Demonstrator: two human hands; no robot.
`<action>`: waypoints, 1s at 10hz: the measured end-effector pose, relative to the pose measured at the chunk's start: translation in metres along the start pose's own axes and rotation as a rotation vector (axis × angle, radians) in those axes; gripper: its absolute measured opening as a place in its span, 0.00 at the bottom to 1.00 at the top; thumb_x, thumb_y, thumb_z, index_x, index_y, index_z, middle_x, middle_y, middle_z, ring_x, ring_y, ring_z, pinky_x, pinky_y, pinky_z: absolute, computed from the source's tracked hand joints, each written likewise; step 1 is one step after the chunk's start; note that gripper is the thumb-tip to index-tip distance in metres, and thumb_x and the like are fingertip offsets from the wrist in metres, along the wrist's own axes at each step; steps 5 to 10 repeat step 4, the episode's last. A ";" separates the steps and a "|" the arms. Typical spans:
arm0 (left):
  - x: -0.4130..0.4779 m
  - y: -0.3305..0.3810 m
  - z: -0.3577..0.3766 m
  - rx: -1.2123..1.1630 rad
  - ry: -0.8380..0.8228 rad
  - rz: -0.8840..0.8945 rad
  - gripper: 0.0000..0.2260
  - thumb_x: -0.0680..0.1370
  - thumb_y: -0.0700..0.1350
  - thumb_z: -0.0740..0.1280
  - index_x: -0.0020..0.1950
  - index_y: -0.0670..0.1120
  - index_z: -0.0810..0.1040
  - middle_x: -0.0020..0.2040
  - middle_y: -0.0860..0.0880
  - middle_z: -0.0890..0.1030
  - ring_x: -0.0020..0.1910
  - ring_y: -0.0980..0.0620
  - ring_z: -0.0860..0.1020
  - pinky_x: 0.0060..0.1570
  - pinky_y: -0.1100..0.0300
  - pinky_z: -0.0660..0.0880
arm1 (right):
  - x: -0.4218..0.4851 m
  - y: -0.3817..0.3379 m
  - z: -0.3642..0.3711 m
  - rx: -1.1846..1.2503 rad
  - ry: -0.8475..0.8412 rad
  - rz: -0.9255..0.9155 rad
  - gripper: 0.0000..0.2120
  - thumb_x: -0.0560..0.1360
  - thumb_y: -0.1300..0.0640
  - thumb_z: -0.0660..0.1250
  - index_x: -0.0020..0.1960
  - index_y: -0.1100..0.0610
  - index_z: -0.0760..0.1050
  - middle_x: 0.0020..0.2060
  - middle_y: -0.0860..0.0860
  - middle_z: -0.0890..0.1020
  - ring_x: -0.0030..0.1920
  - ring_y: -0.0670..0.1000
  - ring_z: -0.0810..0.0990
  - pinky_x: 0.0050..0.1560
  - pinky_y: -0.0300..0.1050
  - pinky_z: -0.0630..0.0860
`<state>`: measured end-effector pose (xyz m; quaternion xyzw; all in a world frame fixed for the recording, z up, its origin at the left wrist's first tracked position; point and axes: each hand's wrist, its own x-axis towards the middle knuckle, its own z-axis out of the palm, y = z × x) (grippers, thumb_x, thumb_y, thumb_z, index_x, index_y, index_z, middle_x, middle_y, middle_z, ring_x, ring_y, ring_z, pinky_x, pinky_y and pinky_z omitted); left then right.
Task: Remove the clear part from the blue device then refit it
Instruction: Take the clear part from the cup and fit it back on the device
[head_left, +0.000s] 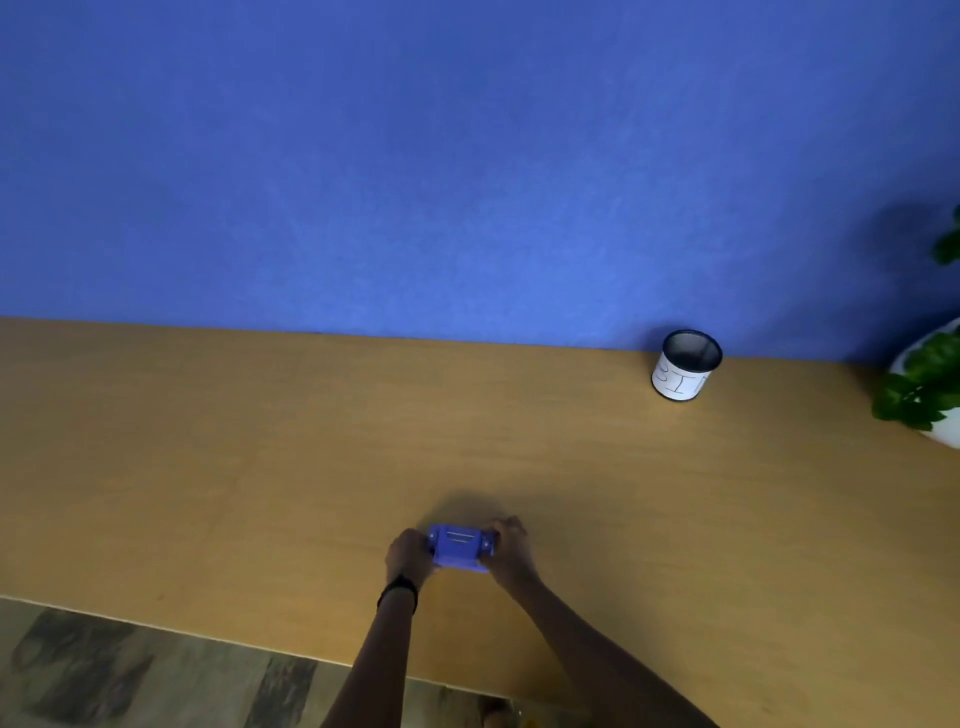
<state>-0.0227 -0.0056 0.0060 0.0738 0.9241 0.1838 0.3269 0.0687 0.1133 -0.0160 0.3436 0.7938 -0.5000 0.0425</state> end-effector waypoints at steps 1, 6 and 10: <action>0.004 -0.001 -0.006 -0.006 -0.058 -0.005 0.07 0.70 0.36 0.68 0.45 0.36 0.82 0.45 0.37 0.85 0.46 0.44 0.83 0.44 0.56 0.78 | 0.002 0.005 -0.004 -0.025 -0.032 -0.020 0.16 0.62 0.64 0.68 0.50 0.64 0.78 0.49 0.60 0.77 0.52 0.59 0.77 0.50 0.41 0.70; 0.049 -0.019 -0.021 0.170 -0.381 -0.049 0.13 0.72 0.35 0.69 0.56 0.38 0.78 0.24 0.54 0.82 0.37 0.51 0.84 0.46 0.54 0.82 | 0.025 0.010 -0.054 -0.150 -0.249 -0.045 0.11 0.67 0.68 0.65 0.48 0.68 0.78 0.43 0.64 0.84 0.44 0.50 0.83 0.45 0.35 0.73; 0.049 -0.019 -0.021 0.170 -0.381 -0.049 0.13 0.72 0.35 0.69 0.56 0.38 0.78 0.24 0.54 0.82 0.37 0.51 0.84 0.46 0.54 0.82 | 0.025 0.010 -0.054 -0.150 -0.249 -0.045 0.11 0.67 0.68 0.65 0.48 0.68 0.78 0.43 0.64 0.84 0.44 0.50 0.83 0.45 0.35 0.73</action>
